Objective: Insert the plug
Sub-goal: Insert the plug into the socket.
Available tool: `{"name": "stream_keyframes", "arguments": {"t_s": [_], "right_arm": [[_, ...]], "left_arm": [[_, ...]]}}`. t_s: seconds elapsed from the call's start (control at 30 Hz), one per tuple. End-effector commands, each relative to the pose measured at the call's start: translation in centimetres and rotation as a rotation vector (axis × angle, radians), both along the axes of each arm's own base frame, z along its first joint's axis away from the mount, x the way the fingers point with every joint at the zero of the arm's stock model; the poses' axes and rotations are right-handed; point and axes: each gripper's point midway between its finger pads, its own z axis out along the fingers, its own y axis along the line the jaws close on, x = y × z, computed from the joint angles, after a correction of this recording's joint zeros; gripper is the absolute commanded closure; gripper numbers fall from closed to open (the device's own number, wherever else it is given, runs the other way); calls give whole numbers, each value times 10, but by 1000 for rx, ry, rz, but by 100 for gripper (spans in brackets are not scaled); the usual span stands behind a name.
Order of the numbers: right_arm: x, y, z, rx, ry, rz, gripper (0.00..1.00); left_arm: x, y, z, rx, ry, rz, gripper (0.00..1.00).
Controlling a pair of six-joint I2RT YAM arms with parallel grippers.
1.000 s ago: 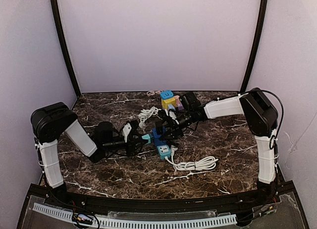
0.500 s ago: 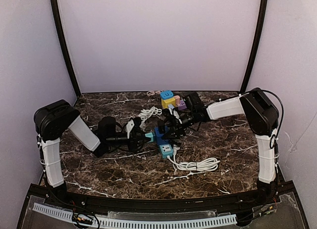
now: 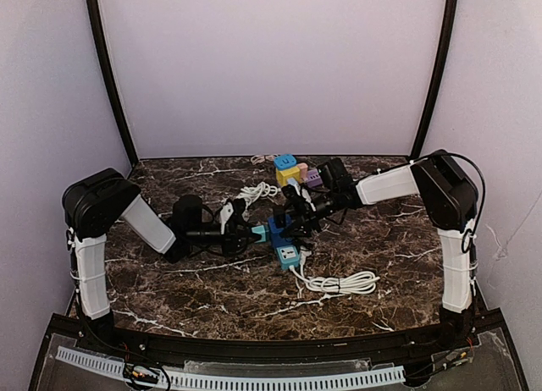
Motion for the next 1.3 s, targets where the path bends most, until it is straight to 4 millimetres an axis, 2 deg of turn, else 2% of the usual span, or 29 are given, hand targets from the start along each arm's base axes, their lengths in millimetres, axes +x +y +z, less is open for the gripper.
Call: {"name": "stream_keyframes", "arguments": {"t_s": [0.0, 0.2, 0.23, 0.37, 0.43, 0.6, 0.73, 0.9, 1.0, 1.1, 1.13, 1.17, 1.2, 1.23, 1.27], "right_arm": [[-100, 49, -19, 34, 102, 277, 100], [-98, 44, -24, 4, 90, 242, 100], [-97, 42, -25, -3, 91, 233, 99], [-87, 30, -31, -36, 88, 177, 97], [-78, 22, -29, -46, 76, 140, 97], [-65, 6, -34, -90, 40, 65, 97], [-61, 2, -37, -117, 38, 44, 97], [-55, 0, -33, -126, 15, 21, 92], [-50, 0, -32, -137, 1, -4, 81], [-44, -1, -29, -157, -17, -42, 61], [-41, -2, -30, -173, -23, -63, 53], [-38, -3, -30, -185, -34, -89, 39], [-33, -5, -30, -197, -48, -117, 17], [-29, -6, -29, -206, -64, -146, 3], [-27, -9, -28, -213, -76, -171, 2]], "left_arm": [[-35, -68, 19, -41, -74, -189, 99], [-28, -61, 18, -20, -82, -116, 99], [-28, -59, 22, -25, -104, -107, 97], [-31, -50, 23, -2, -130, -89, 82], [-33, -46, 24, 9, -145, -94, 70], [-36, -35, 21, 47, -168, -84, 62], [-41, -26, 19, 77, -152, -66, 53], [-43, -11, 14, 140, -176, -30, 36], [-47, -2, 16, 172, -179, -11, 29], [-51, 8, 15, 220, -175, -5, 27], [-52, 12, 21, 222, -185, -2, 26], [-55, 15, 24, 238, -194, -8, 26], [-57, 19, 23, 252, -193, -11, 26], [-61, 24, 26, 271, -196, -14, 26], [-60, 29, 25, 287, -193, -1, 26]]}}
